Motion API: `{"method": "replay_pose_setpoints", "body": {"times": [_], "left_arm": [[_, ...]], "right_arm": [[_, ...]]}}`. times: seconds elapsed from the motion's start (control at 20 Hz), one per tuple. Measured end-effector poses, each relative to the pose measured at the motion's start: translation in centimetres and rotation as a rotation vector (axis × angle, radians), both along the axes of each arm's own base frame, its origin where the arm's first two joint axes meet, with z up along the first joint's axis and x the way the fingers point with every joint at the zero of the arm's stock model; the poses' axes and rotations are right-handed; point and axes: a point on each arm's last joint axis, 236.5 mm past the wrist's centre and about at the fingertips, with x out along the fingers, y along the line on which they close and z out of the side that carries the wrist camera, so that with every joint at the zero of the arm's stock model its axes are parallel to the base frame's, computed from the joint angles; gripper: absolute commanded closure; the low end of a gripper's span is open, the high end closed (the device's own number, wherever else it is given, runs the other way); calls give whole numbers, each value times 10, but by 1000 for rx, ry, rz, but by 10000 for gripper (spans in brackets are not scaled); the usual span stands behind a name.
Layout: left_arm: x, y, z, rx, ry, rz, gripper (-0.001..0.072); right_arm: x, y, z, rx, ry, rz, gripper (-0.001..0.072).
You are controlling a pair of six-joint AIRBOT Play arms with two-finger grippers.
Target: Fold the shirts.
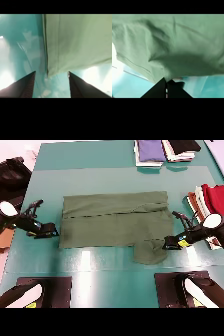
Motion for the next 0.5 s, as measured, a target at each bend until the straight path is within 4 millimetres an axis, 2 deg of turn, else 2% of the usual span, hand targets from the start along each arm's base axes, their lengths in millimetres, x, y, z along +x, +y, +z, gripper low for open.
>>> {"method": "replay_pose_setpoints", "body": {"times": [0.15, 0.35, 0.4, 0.5], "left_arm": [[-24, -15, -24, -61, 65, 34, 221], [-32, -28, -37, -119, 77, 86, 233], [-32, -31, -38, -132, 77, 96, 324], [-32, -32, -41, -134, 71, 106, 352]], "right_arm": [[13, 3, 11, -12, -53, 30, 697], [19, 6, 18, -12, -80, 45, 697], [19, 6, 18, -13, -82, 47, 697], [20, 7, 19, -12, -85, 50, 697]]}}
